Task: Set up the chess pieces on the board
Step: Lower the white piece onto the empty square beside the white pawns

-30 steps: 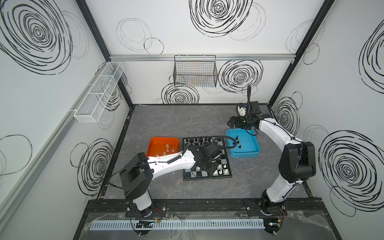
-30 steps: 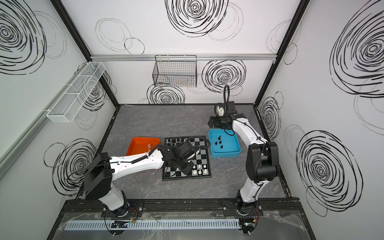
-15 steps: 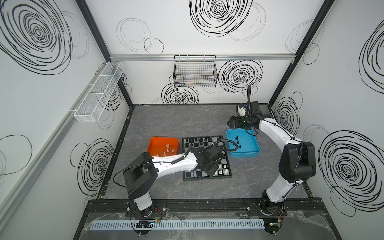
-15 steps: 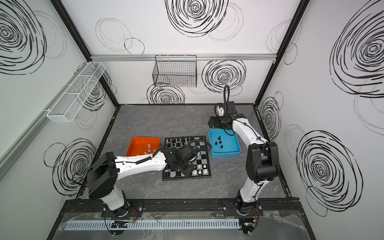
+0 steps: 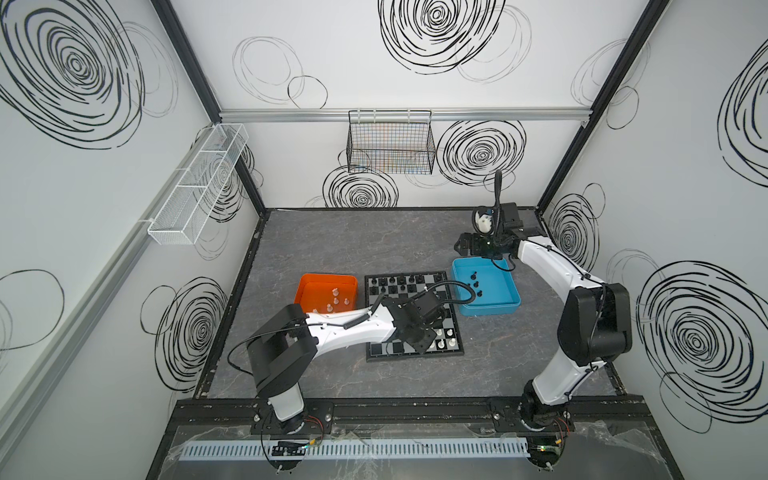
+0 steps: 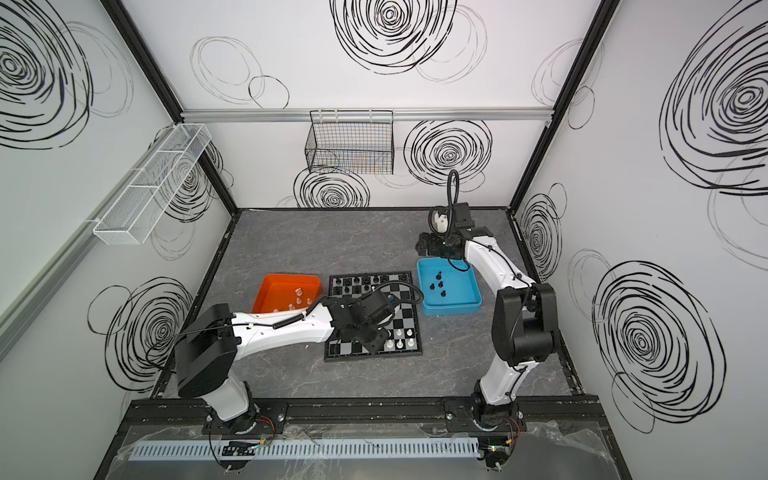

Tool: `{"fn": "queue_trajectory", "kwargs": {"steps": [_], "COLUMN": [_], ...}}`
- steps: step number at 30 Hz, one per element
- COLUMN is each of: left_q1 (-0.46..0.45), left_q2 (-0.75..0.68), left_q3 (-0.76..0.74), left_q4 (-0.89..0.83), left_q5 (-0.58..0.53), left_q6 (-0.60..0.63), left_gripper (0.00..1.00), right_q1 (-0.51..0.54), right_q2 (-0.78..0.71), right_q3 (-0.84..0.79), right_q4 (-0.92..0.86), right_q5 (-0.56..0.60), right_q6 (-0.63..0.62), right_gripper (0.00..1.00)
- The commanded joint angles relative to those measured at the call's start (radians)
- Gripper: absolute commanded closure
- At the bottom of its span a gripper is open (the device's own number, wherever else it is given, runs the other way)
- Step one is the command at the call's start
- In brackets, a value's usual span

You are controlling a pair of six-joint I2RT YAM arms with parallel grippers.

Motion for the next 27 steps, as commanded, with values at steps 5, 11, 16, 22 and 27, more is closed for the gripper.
{"fn": "queue_trajectory", "kwargs": {"steps": [5,11,16,22,27], "left_q1": [-0.006,-0.007,-0.007,-0.007,-0.006], "left_q2": [0.014,0.019,0.022,0.027,0.03], "left_q3": [-0.011,-0.01,-0.013,-0.014,-0.014], "left_q4": [0.031,0.03,0.033,0.034,0.035], "left_q5": [0.01,0.015,0.018,0.024,0.025], "left_q6": [0.004,0.004,0.002,0.002,0.003], "left_gripper": [0.83,0.82,0.81,0.79,0.78], "right_q1": [-0.006,-0.006,-0.006,-0.007,-0.006], "right_q2": [-0.025,-0.025,-0.023,-0.021,-0.019], "right_q3": [-0.013,-0.013,-0.014,-0.014,-0.014], "right_q4": [0.014,0.013,0.015,0.016,0.014], "right_q5": [-0.003,-0.003,-0.004,-0.003,-0.004], "right_q6": [-0.007,-0.007,-0.007,-0.007,-0.007], "right_gripper": [0.04,0.04,0.04,0.04,0.04]}}
